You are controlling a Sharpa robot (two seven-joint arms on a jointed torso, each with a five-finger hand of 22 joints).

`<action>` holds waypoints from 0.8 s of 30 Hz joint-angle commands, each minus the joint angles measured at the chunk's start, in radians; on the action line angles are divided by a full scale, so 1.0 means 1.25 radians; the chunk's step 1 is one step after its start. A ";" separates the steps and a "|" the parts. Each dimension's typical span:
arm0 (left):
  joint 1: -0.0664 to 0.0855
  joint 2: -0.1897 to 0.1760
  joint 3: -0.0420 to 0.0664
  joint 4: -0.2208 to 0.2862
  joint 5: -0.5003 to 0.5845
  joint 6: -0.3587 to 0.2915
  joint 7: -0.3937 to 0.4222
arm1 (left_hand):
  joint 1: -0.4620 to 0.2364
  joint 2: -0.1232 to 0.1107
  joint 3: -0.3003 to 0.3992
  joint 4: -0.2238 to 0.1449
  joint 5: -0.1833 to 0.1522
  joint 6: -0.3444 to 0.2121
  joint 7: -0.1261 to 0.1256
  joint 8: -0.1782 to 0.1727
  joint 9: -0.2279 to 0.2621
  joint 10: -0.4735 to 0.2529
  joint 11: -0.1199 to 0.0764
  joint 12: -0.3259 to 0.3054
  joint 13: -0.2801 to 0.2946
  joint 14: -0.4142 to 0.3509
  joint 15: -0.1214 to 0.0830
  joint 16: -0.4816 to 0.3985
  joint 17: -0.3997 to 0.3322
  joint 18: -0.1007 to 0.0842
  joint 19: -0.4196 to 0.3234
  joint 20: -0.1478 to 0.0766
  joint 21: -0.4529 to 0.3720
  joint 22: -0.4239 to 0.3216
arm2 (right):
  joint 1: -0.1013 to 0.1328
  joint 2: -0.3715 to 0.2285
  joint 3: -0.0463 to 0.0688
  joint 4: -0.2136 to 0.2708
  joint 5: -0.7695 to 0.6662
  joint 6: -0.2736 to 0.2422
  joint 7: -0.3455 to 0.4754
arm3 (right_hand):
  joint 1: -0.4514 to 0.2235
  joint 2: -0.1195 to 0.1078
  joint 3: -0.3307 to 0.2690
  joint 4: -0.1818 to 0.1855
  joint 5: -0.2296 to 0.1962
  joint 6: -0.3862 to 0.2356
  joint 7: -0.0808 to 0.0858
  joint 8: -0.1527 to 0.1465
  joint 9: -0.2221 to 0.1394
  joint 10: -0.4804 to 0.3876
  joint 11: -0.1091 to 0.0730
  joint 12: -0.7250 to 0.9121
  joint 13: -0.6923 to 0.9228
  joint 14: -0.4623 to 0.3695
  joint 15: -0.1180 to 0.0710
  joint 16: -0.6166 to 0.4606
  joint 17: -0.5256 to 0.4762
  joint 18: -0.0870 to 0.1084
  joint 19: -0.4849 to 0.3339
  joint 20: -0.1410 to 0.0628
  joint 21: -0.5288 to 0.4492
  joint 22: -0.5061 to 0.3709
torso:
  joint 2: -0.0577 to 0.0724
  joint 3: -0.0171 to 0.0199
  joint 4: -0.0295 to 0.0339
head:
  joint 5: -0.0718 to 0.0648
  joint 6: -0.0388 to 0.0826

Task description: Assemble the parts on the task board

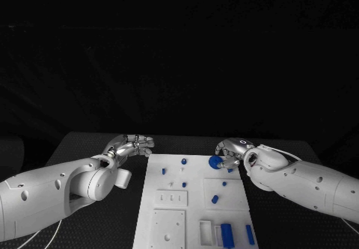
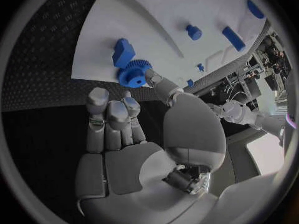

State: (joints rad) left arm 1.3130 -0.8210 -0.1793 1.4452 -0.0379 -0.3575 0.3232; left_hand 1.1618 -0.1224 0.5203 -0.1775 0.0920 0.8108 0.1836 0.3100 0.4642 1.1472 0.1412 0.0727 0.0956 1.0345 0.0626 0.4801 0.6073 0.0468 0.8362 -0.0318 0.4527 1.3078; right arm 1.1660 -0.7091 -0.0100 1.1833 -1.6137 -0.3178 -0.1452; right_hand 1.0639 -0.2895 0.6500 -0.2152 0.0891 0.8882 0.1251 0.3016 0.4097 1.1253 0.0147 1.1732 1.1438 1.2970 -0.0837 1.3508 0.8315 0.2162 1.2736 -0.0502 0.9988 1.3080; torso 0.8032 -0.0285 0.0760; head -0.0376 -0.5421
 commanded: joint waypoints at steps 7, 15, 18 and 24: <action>0.000 0.001 0.001 0.002 -0.001 0.014 0.008 | -0.011 0.000 0.002 -0.005 -0.003 0.004 -0.001 -0.002 0.001 0.000 0.002 0.000 0.000 0.004 0.003 -0.005 0.002 0.008 -0.007 -0.001 0.004 0.015 | -0.008 0.007 0.000 -0.006 -0.010 0.024 0.015 | 0.015 0.020 0.040 0.018 -0.016 0.037 0.002 0.012 0.005 -0.010 0.000 0.012 0.001 -0.006 -0.008 0.004 0.012 0.036 -0.007 -0.005 0.013 0.017 | -0.001 -0.0007 -0.0006 | -0.001 -0.004; 0.000 0.001 0.001 0.002 -0.001 0.014 0.008 | -0.012 0.000 0.002 -0.005 -0.003 0.003 0.000 -0.002 0.001 0.000 0.003 -0.001 0.000 0.004 0.003 -0.005 0.002 0.008 -0.007 -0.001 0.004 0.015 | -0.009 0.011 0.000 -0.016 -0.011 0.030 0.015 | 0.019 0.028 0.070 0.032 -0.027 0.055 -0.004 0.020 0.009 -0.010 -0.006 0.014 -0.002 -0.006 -0.013 0.001 0.018 0.036 -0.010 -0.004 0.019 0.016 | -0.002 -0.0012 -0.0007 | -0.001 -0.006; 0.000 0.001 0.001 0.003 -0.001 0.014 0.007 | -0.012 0.000 0.002 -0.005 -0.003 0.003 0.000 -0.002 0.001 0.000 0.003 -0.001 0.000 0.004 0.003 -0.006 0.002 0.008 -0.007 -0.001 0.004 0.015 | -0.012 0.015 0.000 -0.017 -0.017 0.032 0.015 | 0.017 0.027 0.072 0.034 -0.027 0.055 -0.004 0.020 0.010 -0.009 -0.006 0.014 -0.002 -0.005 -0.014 0.000 0.019 0.036 -0.010 -0.004 0.021 0.016 | -0.001 -0.0013 -0.0006 | -0.001 -0.006; 0.000 -0.001 0.001 0.005 -0.001 0.014 0.007 | -0.012 0.000 0.002 -0.005 -0.003 0.003 0.000 -0.002 0.001 0.000 0.003 -0.001 0.000 0.004 0.003 -0.006 0.002 0.008 -0.007 -0.001 0.004 0.015 | -0.022 0.021 0.000 -0.028 -0.021 0.040 0.014 | 0.016 0.025 0.072 0.035 -0.027 0.055 -0.005 0.020 0.010 -0.009 -0.006 0.015 -0.003 -0.005 -0.014 0.000 0.020 0.036 -0.010 -0.004 0.022 0.016 | -0.001 -0.0007 0.0006 | -0.001 -0.008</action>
State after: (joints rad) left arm 1.3130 -0.8222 -0.1793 1.4475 -0.0379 -0.3557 0.3227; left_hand 1.1540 -0.1226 0.5229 -0.1801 0.0920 0.8108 0.1837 0.3100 0.4640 1.1471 0.1410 0.0727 0.0954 1.0345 0.0626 0.4762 0.6090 0.0449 0.8307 -0.0342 0.4527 1.3075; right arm 1.1501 -0.6856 -0.0038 1.1535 -1.6224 -0.3059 -0.1323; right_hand 1.0889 -0.2645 0.7331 -0.1710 0.0581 0.9114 0.1020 0.3223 0.4246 1.1185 0.0108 1.1849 1.1416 1.2908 -0.0961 1.3508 0.8548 0.2151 1.2695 -0.0538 1.0222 1.3078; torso 0.8013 -0.0298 0.0754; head -0.0382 -0.5507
